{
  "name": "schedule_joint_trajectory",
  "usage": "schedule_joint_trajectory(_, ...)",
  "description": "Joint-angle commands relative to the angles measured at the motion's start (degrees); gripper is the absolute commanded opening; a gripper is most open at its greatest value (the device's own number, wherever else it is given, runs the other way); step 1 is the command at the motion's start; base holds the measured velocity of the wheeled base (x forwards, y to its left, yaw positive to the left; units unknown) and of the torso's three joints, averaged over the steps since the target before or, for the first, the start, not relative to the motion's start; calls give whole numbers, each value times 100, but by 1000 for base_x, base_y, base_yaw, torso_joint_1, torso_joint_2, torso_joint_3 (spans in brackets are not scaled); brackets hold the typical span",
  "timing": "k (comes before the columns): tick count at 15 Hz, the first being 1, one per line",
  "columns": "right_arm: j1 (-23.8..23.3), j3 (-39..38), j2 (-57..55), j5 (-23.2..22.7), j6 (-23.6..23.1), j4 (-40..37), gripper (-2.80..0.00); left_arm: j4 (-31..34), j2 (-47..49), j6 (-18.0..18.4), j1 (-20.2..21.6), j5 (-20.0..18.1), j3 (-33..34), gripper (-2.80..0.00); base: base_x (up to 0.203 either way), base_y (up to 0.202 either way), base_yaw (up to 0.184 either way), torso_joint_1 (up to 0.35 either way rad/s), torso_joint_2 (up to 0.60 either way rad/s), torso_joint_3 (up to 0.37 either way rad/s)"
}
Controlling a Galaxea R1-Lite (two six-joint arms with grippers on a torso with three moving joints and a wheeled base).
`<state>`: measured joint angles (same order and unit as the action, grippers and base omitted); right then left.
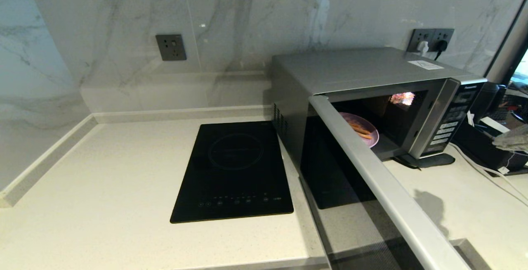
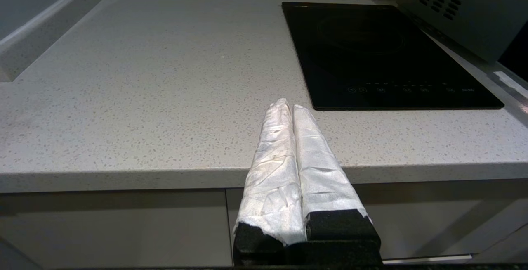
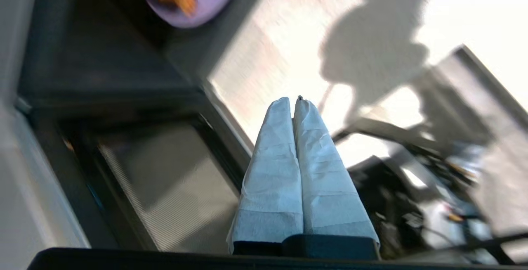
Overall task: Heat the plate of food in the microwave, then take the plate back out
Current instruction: Take the plate out of the microwave
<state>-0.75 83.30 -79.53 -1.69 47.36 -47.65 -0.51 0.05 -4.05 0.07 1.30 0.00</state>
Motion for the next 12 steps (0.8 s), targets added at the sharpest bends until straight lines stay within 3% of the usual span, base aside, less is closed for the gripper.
schedule_joint_trajectory(1, -681, -278, 9, -1158, -105, 381, -280, -2, 4, 0, 1, 2, 0, -280, 0, 0, 0, 0, 0, 0)
schedule_joint_trajectory(4, -1243, -379, -258, -2603, -240, 679, -280, -2, 4, 0, 1, 2, 0, -280, 0, 0, 0, 0, 0, 0)
schedule_joint_trajectory(7, -1296, -455, -596, -3109, -241, 723, -280, -2, 4, 0, 1, 2, 0, -280, 0, 0, 0, 0, 0, 0)
schedule_joint_trajectory(8, -1297, -463, -674, -3125, -244, 735, 0, -2, 4, 0, 1, 2, 0, -280, 0, 0, 0, 0, 0, 0)
schedule_joint_trajectory(12, -1291, -592, -1089, -3085, -277, 1329, 0, -2, 4, 0, 1, 2, 0, -280, 0, 0, 0, 0, 0, 0)
